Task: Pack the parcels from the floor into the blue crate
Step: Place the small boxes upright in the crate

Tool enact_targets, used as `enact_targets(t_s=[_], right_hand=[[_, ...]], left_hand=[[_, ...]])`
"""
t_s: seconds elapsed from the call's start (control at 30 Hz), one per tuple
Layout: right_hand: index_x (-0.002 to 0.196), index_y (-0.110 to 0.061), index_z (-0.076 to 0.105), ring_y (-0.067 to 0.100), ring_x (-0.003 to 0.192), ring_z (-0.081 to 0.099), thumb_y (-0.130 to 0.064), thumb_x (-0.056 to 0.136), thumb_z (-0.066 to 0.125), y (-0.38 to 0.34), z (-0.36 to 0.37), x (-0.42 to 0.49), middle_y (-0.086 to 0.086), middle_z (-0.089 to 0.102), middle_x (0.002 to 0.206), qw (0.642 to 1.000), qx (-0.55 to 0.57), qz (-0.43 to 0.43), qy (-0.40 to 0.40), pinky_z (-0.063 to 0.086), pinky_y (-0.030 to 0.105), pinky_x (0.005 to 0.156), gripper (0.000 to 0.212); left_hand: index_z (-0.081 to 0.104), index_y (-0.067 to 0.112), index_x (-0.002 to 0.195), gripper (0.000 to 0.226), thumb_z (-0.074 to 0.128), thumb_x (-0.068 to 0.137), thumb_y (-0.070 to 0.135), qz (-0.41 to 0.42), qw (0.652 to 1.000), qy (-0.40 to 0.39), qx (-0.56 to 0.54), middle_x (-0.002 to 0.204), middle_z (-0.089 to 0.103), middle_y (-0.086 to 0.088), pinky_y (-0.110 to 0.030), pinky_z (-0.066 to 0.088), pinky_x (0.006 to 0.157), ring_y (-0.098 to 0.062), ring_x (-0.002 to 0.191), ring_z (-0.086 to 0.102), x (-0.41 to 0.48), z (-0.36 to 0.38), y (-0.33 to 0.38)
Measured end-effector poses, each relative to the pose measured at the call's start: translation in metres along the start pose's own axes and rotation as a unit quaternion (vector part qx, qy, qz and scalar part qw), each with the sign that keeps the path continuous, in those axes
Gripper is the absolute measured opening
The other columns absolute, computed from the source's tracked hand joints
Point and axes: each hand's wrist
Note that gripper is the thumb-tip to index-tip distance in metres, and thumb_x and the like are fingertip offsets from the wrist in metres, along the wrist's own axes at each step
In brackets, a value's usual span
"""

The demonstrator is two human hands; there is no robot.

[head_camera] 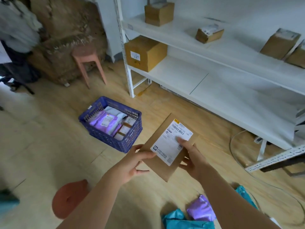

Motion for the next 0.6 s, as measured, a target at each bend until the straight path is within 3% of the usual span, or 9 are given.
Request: enact_targets(t_s=[0.13, 0.27, 0.43, 0.5, 0.6], right_hand=[[0.119, -0.035, 0.054, 0.023, 0.103, 0.064, -0.03, 0.072, 0.077, -0.011, 0.04, 0.034, -0.001, 0.069, 0.106, 1.0, -0.007, -0.007, 0.0, 0.05, 0.042, 0.091, 0.053], [0.125, -0.037, 0.05, 0.022, 0.108, 0.063, -0.031, 0.069, 0.08, -0.031, 0.084, 0.088, -0.001, 0.069, 0.11, 1.0, -0.009, -0.003, -0.014, 0.047, 0.047, 0.097, 0.064], [0.136, -0.042, 0.037, 0.018, 0.111, 0.058, -0.025, 0.072, 0.079, -0.079, 0.142, 0.176, -0.005, 0.063, 0.118, 0.999, -0.01, 0.011, -0.031, 0.042, 0.05, 0.101, 0.079], [0.136, -0.042, 0.038, 0.018, 0.112, 0.056, -0.022, 0.074, 0.077, -0.098, 0.16, 0.209, -0.006, 0.062, 0.12, 0.999, -0.01, 0.018, -0.037, 0.041, 0.051, 0.102, 0.077], [0.135, -0.042, 0.04, 0.016, 0.112, 0.055, -0.022, 0.077, 0.073, -0.125, 0.186, 0.258, -0.008, 0.062, 0.119, 0.999, -0.001, 0.031, -0.037, 0.039, 0.051, 0.102, 0.069]], left_hand=[[0.053, 0.025, 0.117, 0.046, 0.075, 0.077, 0.022, 0.013, 0.993, 0.033, 0.117, 0.113, 0.066, 0.004, -0.034, 0.047, 0.09, -0.013, 0.104, 0.061, 0.024, -0.024, 0.04], [0.054, 0.025, 0.122, 0.045, 0.071, 0.081, 0.023, 0.03, 0.981, 0.056, 0.186, 0.114, 0.066, 0.002, -0.04, 0.046, 0.101, -0.017, 0.108, 0.062, 0.066, -0.057, 0.086], [0.055, 0.025, 0.117, 0.041, 0.071, 0.08, 0.024, 0.021, 0.966, 0.081, 0.245, 0.114, 0.065, 0.002, -0.036, 0.045, 0.099, -0.017, 0.106, 0.06, 0.139, -0.107, 0.16], [0.053, 0.024, 0.123, 0.041, 0.066, 0.085, 0.015, 0.017, 0.97, 0.065, 0.233, 0.116, 0.066, -0.001, -0.038, 0.049, 0.093, -0.019, 0.105, 0.062, 0.166, -0.121, 0.19], [0.052, 0.025, 0.121, 0.036, 0.057, 0.09, 0.007, 0.018, 0.975, 0.049, 0.218, 0.112, 0.066, -0.001, -0.026, 0.049, 0.068, -0.013, 0.092, 0.063, 0.205, -0.141, 0.231]])
Point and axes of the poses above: each hand's wrist, its own x-axis towards the middle knuckle, its own z-axis out of the palm, y = z × x
